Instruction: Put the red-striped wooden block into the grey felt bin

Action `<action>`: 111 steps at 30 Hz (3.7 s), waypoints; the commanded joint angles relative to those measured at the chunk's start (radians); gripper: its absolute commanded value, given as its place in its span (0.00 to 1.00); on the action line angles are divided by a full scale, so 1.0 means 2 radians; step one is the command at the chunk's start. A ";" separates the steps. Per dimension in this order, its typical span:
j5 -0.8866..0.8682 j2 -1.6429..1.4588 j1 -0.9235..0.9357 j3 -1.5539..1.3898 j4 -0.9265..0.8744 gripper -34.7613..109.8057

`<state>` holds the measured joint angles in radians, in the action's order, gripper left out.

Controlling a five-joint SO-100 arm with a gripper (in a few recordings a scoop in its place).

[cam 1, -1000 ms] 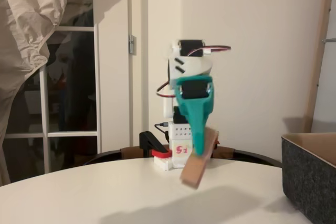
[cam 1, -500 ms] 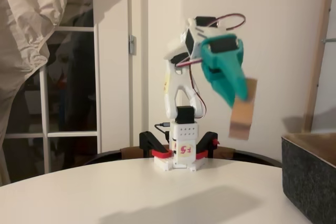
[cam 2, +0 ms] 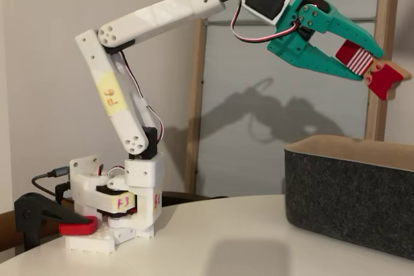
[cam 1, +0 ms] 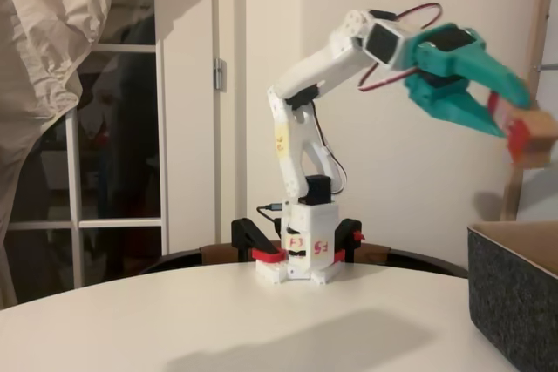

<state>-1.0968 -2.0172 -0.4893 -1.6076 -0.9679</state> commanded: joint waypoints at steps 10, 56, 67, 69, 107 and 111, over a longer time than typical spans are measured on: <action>0.055 0.159 -0.064 0.130 0.001 0.29; 0.078 0.118 -0.043 0.051 -0.044 0.39; -0.015 -0.117 0.059 -0.135 -0.057 0.40; -0.058 -0.157 0.110 -0.163 -0.063 0.40; -0.212 -0.453 0.687 -0.569 -0.066 0.28; -0.209 -0.528 0.695 -0.611 -0.065 0.28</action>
<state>-1.5048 -2.9575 0.8805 -2.7765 -1.0922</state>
